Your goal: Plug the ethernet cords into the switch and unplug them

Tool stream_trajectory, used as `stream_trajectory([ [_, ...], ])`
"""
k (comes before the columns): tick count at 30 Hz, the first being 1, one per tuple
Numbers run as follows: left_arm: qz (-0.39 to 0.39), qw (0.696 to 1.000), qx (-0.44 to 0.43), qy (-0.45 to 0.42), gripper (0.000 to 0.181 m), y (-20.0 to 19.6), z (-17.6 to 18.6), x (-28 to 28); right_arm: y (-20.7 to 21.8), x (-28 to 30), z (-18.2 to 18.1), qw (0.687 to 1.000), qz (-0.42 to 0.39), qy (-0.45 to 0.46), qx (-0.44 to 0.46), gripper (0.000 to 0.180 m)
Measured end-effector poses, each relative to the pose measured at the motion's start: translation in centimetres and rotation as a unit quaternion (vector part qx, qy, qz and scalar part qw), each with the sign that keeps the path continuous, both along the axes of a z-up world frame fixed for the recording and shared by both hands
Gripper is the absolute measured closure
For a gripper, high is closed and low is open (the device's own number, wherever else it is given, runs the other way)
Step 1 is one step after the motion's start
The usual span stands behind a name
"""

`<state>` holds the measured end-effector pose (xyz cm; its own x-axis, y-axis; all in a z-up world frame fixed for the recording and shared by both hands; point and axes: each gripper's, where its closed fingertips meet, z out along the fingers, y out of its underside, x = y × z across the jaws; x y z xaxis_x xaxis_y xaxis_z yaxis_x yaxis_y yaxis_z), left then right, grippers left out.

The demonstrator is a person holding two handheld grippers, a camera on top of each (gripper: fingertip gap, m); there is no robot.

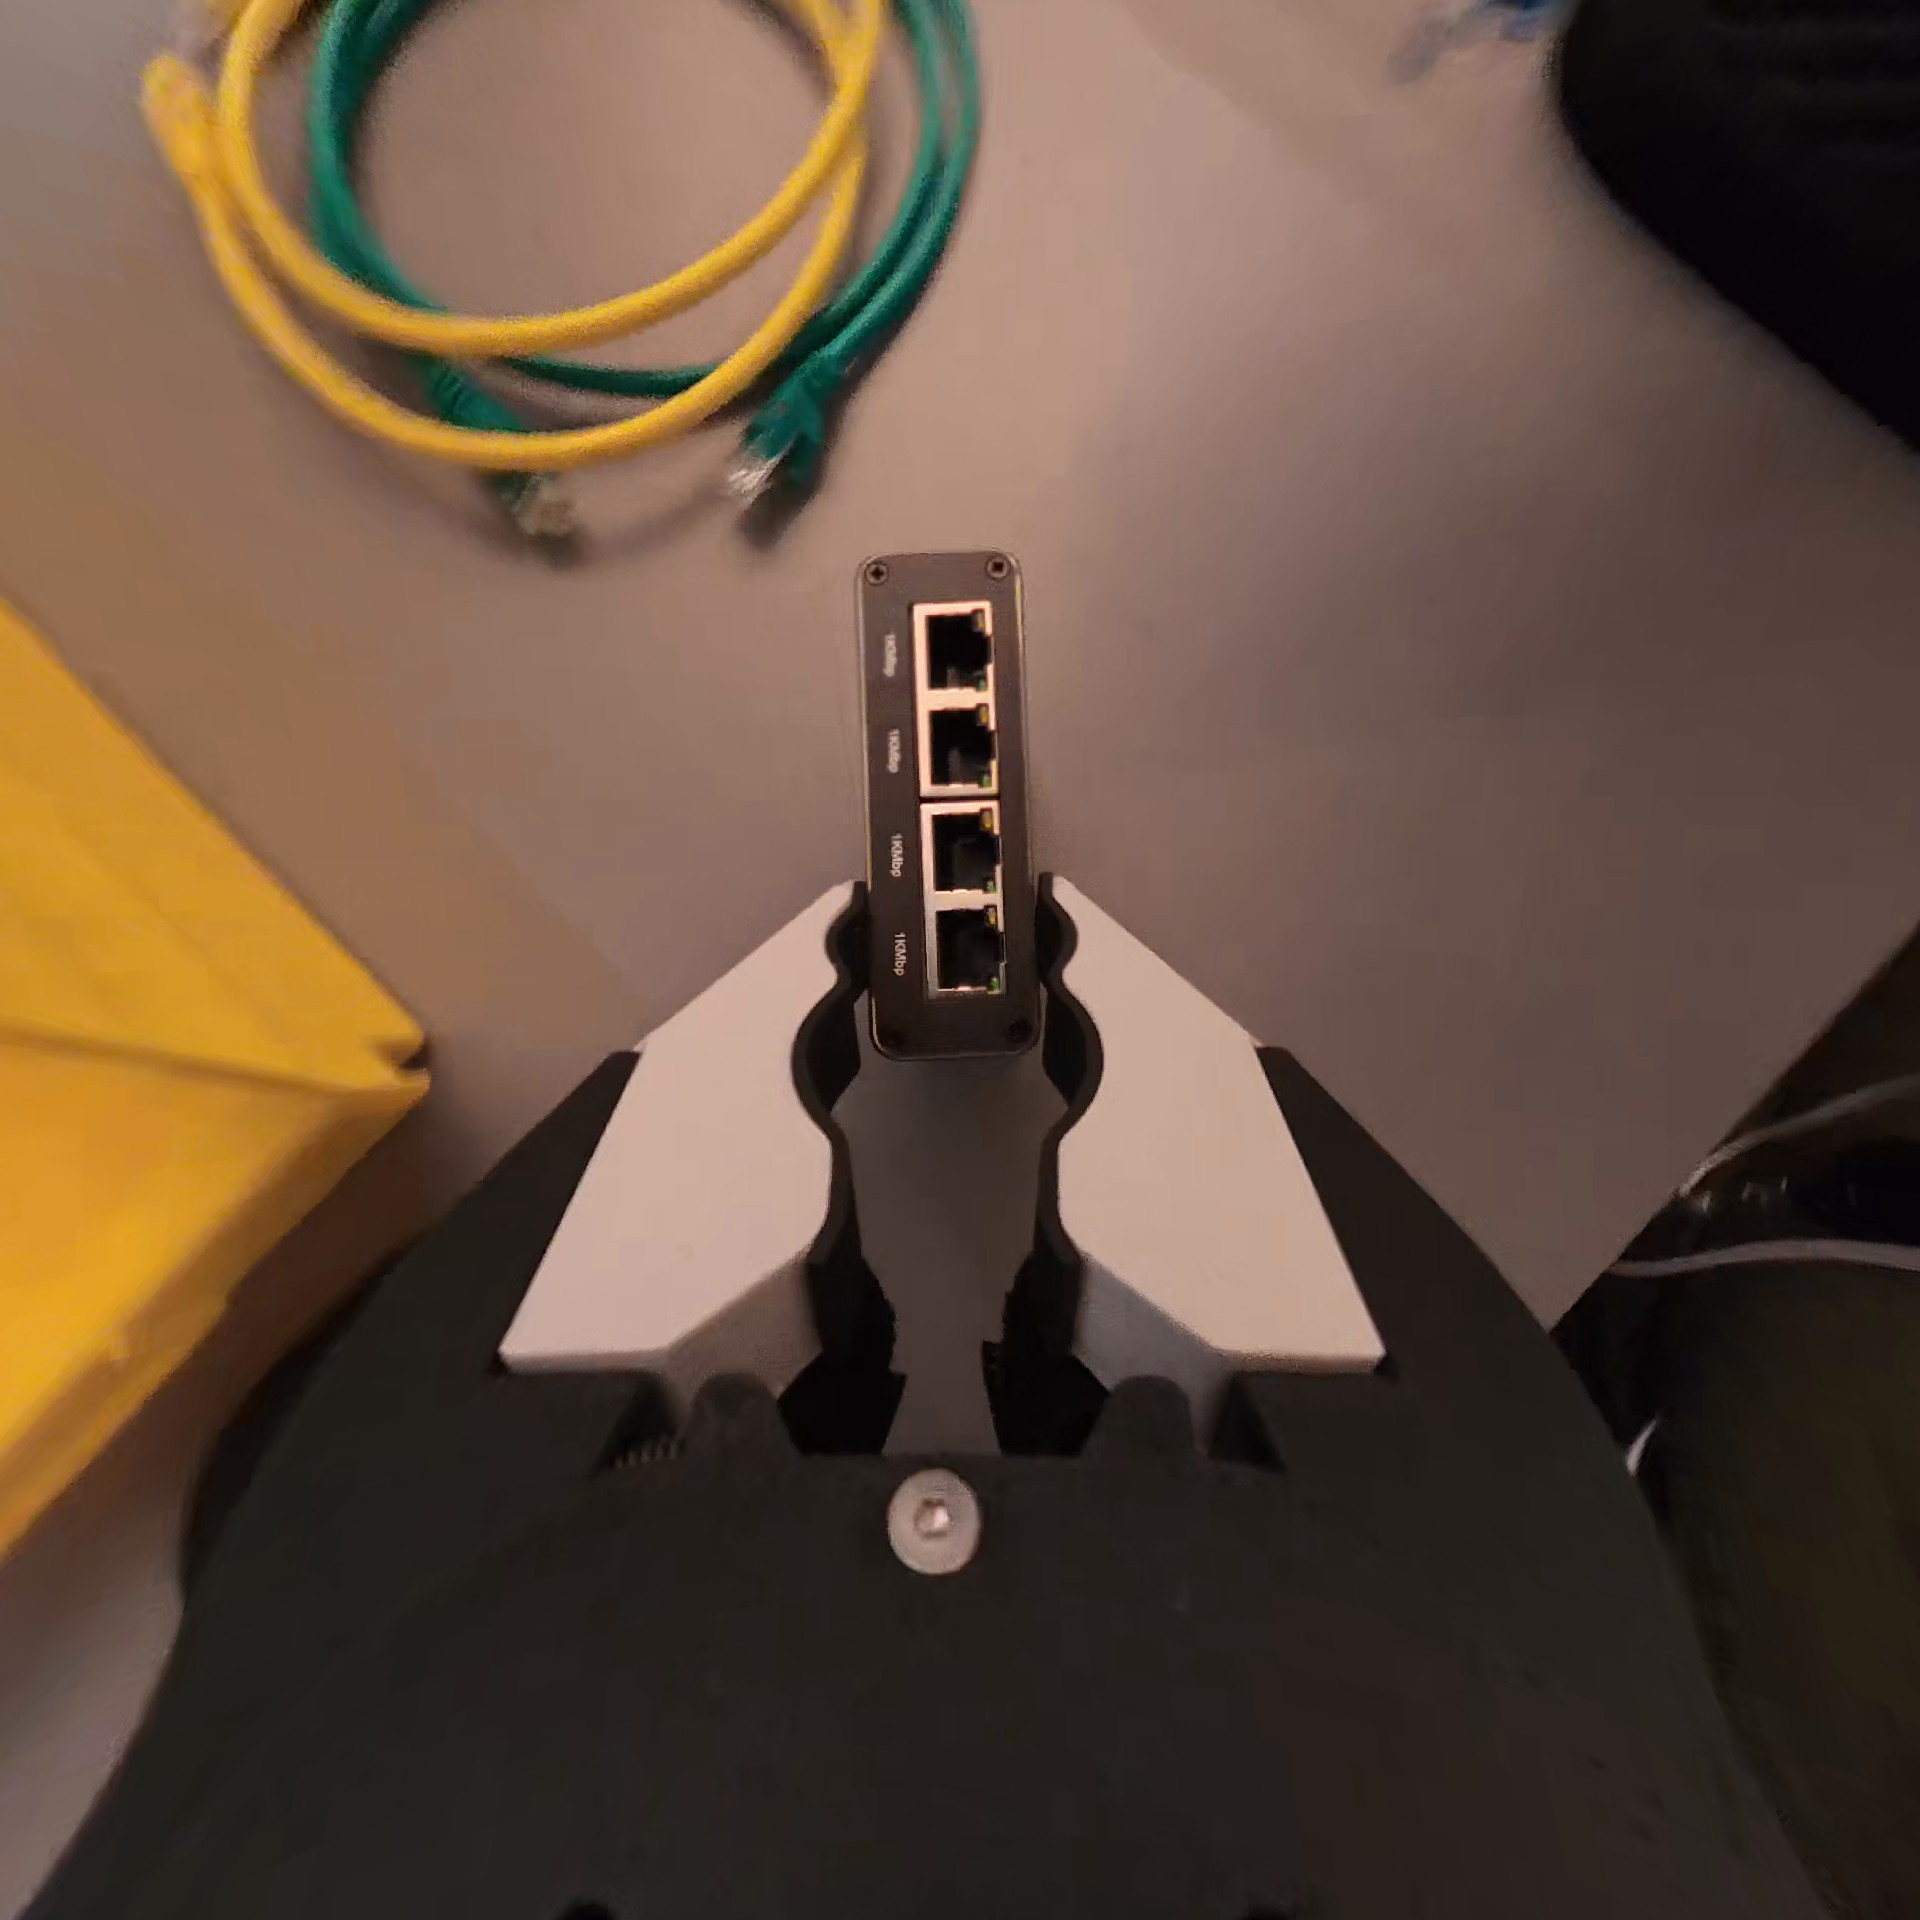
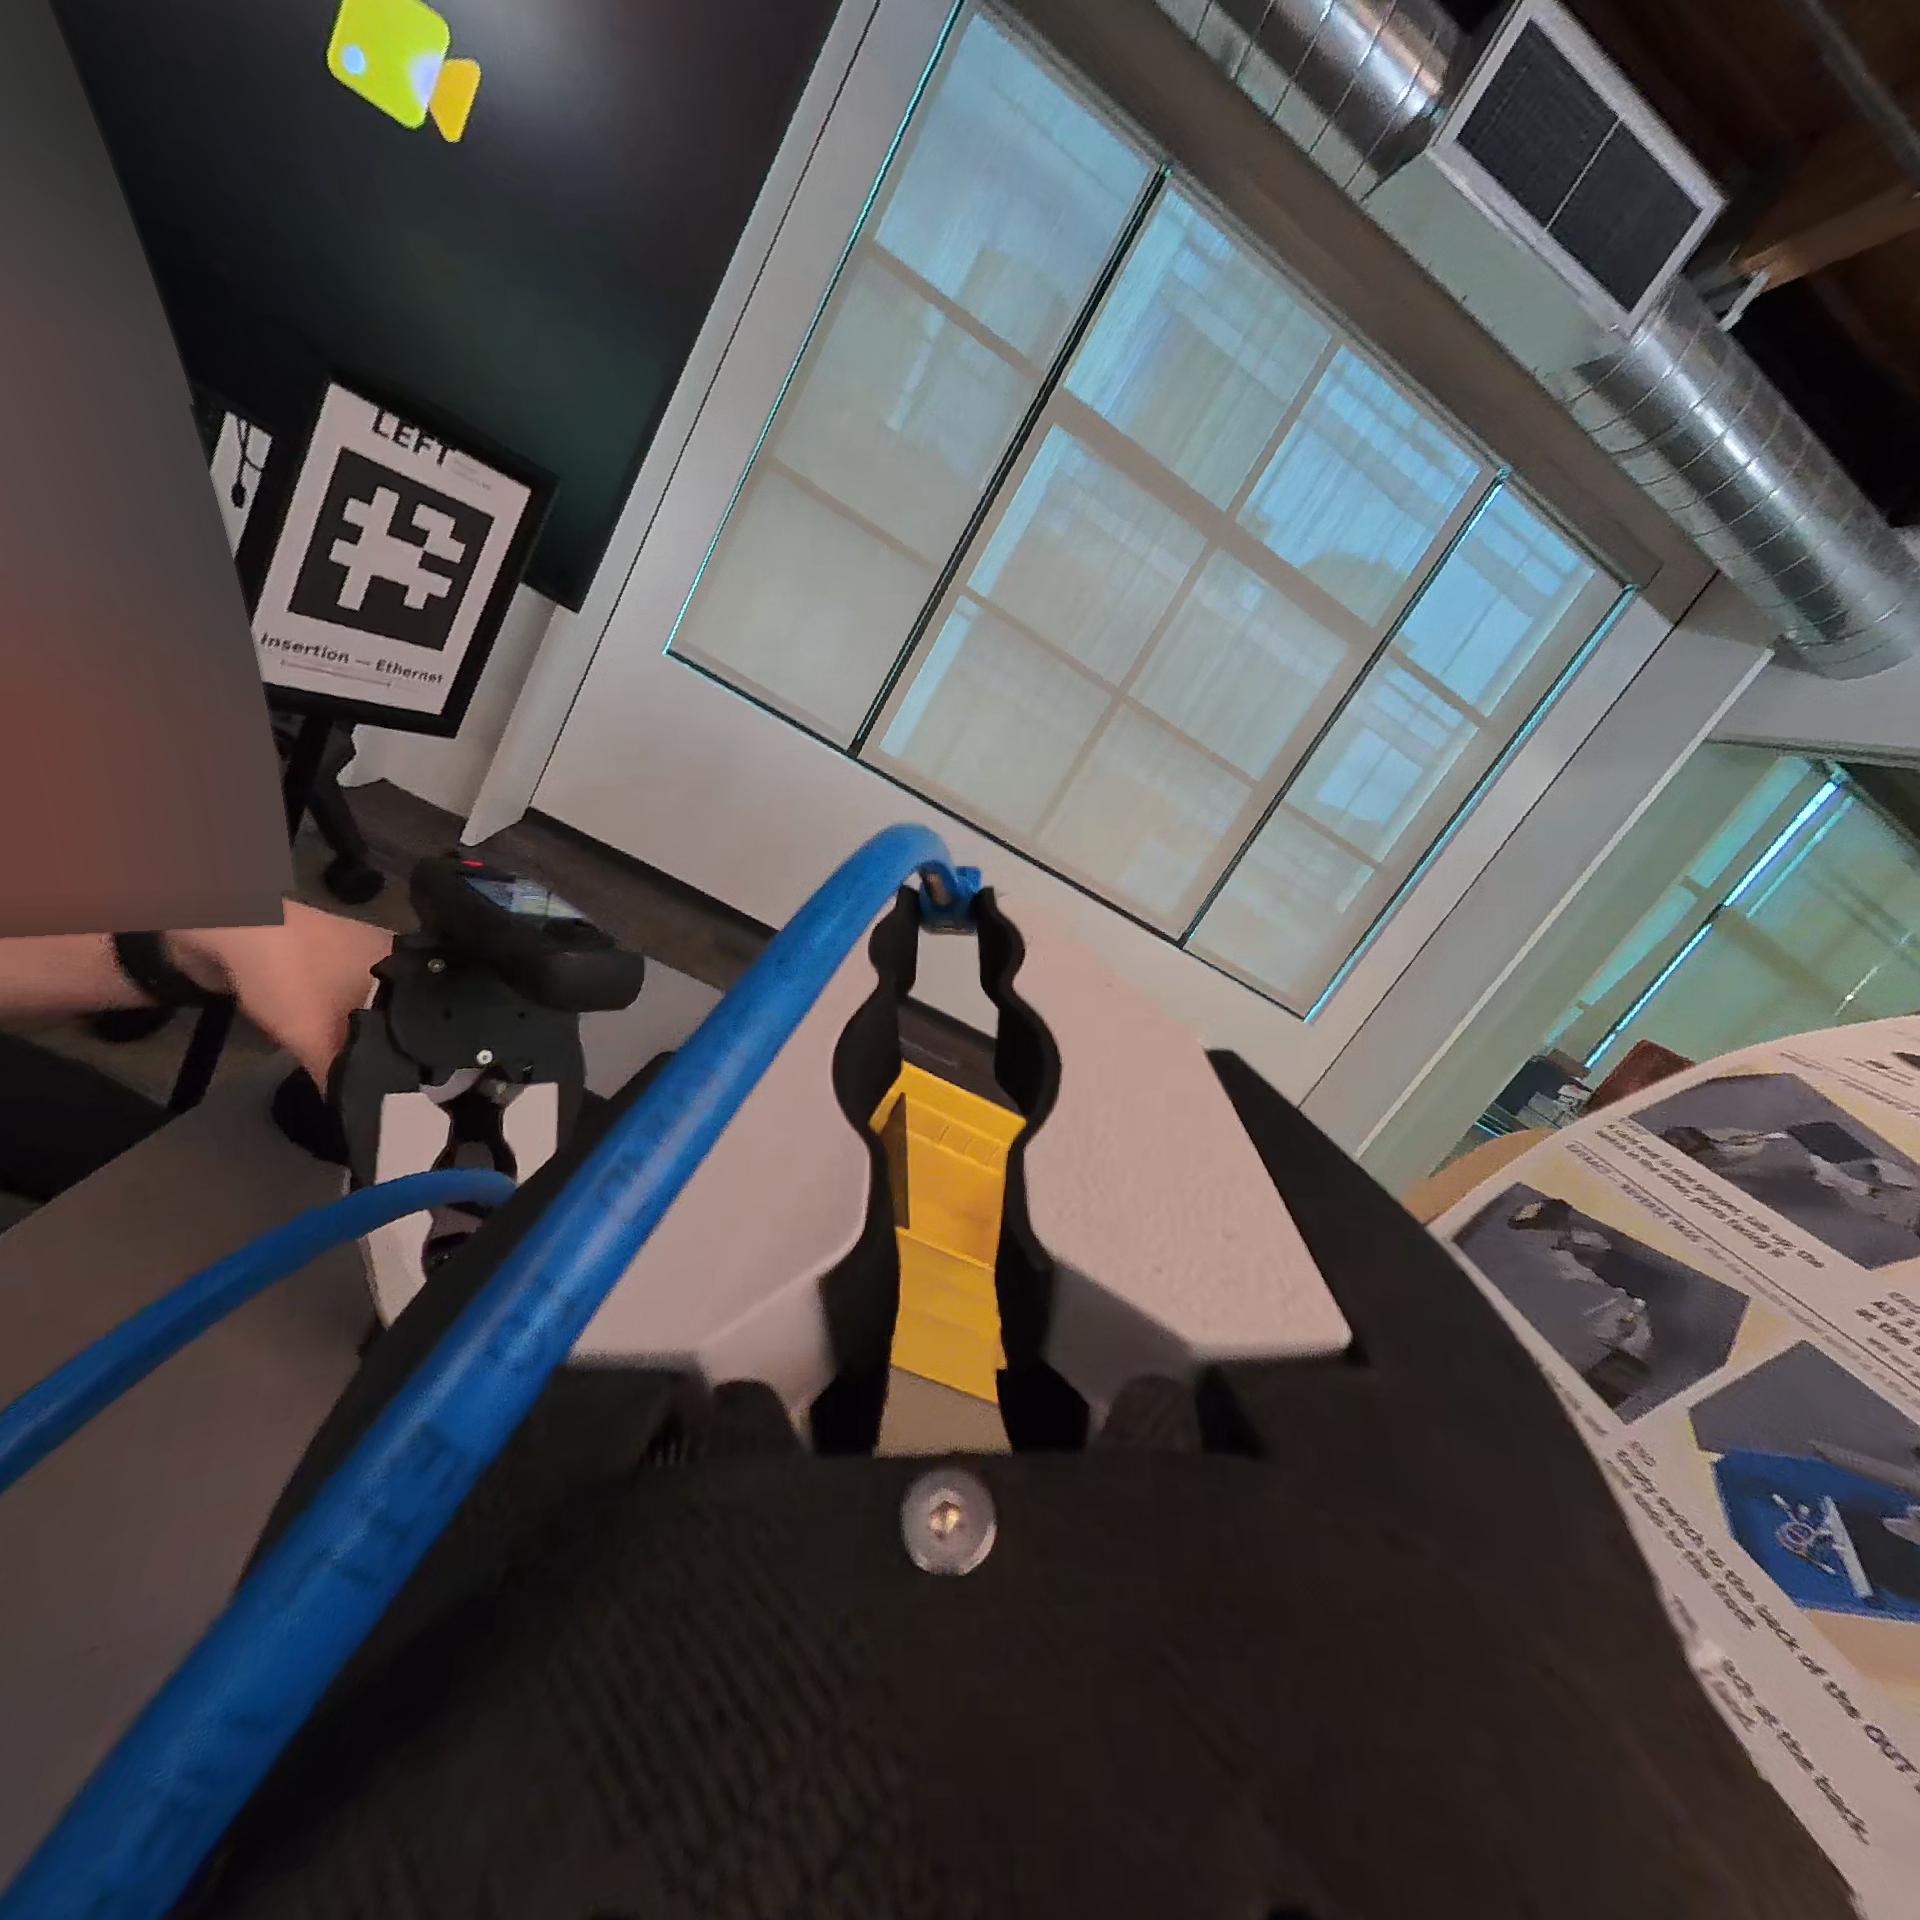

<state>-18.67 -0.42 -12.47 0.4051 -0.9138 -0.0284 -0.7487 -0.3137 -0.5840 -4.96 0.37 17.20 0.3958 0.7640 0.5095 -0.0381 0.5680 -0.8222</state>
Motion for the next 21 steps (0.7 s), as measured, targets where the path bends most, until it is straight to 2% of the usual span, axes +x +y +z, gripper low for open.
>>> stream_trajectory([
  [3, -0.128, 0.992, 0.004, 0.004, 0.151, -1.2, 0.0, 1.8, 0.1, -0.9, -0.6, 1.0, 0.008, -0.013, -0.004, 0.17],
  [6, -0.184, 0.983, -0.005, 0.02, 0.145, -0.8, -0.2, 3.2, 0.0, -1.4, -1.0, 1.0, 0.01, -0.023, -0.006, 0.17],
  [8, -0.171, 0.985, -0.01, 0.037, 0.118, 0.1, -0.2, 3.3, 0.0, -1.5, -1.0, 1.0, 0.01, -0.025, -0.003, 0.17],
  [10, -0.157, 0.987, -0.015, 0.038, 0.11, 0.3, -0.2, 3.2, -0.2, -1.4, -0.9, 1.0, 0.011, -0.024, 0.0, 0.17],
  [15, -0.164, 0.971, 0.067, 0.158, 0.122, 1.5, -1.9, 0.7, -0.5, -1.0, -0.5, 1.0, 0.022, -0.011, 0.003, 0.17],
  [17, -0.164, 0.966, 0.083, 0.181, 0.131, 2.2, -1.8, 1.2, -0.5, -0.9, -0.5, 1.0, 0.024, -0.009, 0.002, 0.17],
  [21, -0.13, 0.959, 0.115, 0.223, 0.136, 5.4, -1.5, 1.3, -0.6, -0.6, -0.4, 1.0, 0.017, -0.013, 0.007, 0.169],
])
